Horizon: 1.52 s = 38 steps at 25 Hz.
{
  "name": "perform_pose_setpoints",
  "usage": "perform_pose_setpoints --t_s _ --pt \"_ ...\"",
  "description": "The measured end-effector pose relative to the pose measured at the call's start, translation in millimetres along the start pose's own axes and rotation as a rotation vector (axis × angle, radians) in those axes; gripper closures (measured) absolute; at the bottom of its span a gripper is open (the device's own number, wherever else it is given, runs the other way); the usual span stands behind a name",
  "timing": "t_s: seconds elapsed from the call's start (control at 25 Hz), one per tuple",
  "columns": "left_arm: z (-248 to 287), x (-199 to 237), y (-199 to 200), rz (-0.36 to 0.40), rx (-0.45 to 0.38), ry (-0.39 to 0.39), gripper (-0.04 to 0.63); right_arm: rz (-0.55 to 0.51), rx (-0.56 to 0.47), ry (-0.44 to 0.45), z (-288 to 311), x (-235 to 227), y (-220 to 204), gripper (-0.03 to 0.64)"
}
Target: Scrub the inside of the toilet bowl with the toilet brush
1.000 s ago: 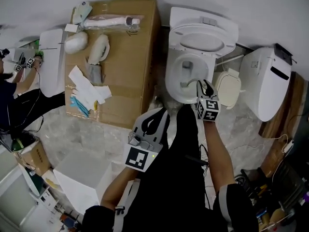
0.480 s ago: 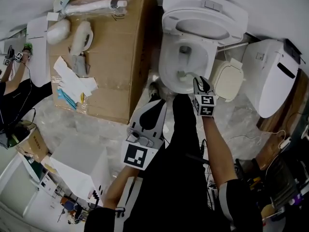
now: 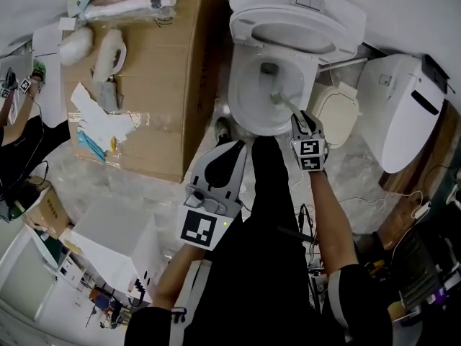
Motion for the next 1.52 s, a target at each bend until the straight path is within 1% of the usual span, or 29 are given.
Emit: perform_pose_setpoints --t_s 0.24,0.48,0.72,0.88,1.16,1.52 --pt "2.5 -6.2 -1.1 -0.011 0.004 -0.002 0.588 -0.141 -0.006 -0.009 10.8 -29.5 17.8 0.500" --pt "3.3 -5.9 3.0 -0.029 -0.005 0.011 0.588 -0.298 -0.007 0.009 23.8 -45.3 50.2 0.500" --pt "0.3 5.0 5.3 -0.050 -0.020 0.035 0.588 -0.456 -0.008 0.050 39.7 -39.3 82.4 0.500" --pt "-5.6 14.5 7.2 -0.065 -0.026 0.054 0.588 -0.523 -0.015 0.077 48.2 -28.3 101.3 0.500" --pt "-17.7 32.0 8.1 -0.091 -0.045 0.091 0.588 -0.551 -0.044 0.109 61.7 -2.6 130.9 0.500" --pt "-37.1 50.1 8.5 -0.098 -0.058 0.110 0.588 -0.525 -0.087 0.128 72.1 37.2 158.3 0.500"
Point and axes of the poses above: the fingertips, and each gripper's own axes: z forward along the fingers, x to its left, y out of its top, the point moved 6 cm from there along -z, backward along the fingers, and after that the axes turned 2 degrees about x, right-handed, at the moved point
